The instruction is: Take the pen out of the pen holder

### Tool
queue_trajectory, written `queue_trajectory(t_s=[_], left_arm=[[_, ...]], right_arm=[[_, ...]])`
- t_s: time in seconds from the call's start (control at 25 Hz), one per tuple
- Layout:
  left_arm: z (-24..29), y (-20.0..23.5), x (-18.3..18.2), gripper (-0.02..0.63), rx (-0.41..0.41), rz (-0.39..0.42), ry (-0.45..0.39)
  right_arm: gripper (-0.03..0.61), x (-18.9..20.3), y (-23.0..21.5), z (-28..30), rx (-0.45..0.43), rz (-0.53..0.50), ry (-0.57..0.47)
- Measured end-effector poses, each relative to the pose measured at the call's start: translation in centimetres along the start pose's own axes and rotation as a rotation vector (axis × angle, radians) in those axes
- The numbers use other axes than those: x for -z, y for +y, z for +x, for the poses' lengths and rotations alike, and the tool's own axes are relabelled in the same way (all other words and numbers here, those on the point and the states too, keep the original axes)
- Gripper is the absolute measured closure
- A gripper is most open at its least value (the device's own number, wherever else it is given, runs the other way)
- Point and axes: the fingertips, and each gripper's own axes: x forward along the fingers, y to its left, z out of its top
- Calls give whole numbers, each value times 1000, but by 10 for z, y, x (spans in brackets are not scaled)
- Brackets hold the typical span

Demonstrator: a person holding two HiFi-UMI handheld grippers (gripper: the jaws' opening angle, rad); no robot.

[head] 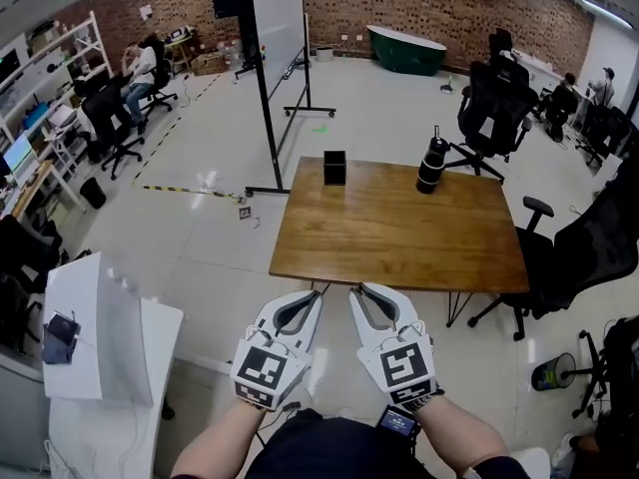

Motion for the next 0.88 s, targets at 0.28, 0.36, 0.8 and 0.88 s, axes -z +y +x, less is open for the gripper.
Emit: queue_trajectory(t_s=[0.28, 0.36, 0.8, 0.88], left_arm=[[-16, -13, -5, 609, 3, 4, 7], [-19, -13, -6, 609, 13, 0, 11], [-34, 5, -10, 609, 67, 29, -22], [-36, 8, -10, 609, 72, 29, -26]], right_arm=[[535, -7, 9, -20, -2, 21, -19], [535, -9, 11, -22, 8, 25, -25], [536, -19, 34, -12, 37, 28, -17], [536, -21, 37, -11, 42, 22, -18]])
